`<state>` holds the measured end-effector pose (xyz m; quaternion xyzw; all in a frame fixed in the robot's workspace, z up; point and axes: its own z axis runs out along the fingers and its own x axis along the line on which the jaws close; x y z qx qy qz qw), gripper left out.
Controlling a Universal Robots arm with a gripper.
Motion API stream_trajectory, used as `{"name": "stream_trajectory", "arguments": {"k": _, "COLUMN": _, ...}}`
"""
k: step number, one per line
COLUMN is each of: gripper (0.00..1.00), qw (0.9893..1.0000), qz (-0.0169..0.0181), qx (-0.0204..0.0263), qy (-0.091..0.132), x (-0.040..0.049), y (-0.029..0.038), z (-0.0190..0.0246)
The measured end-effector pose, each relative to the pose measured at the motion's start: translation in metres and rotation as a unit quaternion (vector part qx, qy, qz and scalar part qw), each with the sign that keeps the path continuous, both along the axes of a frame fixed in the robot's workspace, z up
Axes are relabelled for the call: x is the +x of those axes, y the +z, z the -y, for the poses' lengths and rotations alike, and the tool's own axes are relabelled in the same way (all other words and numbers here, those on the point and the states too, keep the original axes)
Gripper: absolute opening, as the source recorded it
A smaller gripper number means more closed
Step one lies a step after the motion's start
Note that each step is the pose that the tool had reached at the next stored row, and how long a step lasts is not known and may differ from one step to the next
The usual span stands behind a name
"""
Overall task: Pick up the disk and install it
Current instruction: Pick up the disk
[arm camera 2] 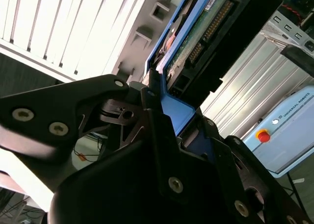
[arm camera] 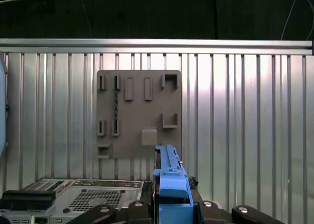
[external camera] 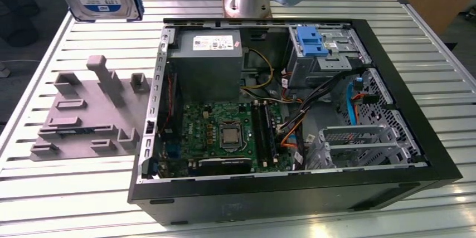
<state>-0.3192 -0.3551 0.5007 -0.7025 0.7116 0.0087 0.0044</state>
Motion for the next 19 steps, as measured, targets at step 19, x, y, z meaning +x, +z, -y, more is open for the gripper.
{"name": "stream_trajectory", "arguments": {"k": 19, "gripper": 0.36, "qw": 1.0000, "qz": 0.0000, "qx": 0.0000, "qy": 0.000, "x": 0.0213, "y": 0.0000, "z": 0.0000}}
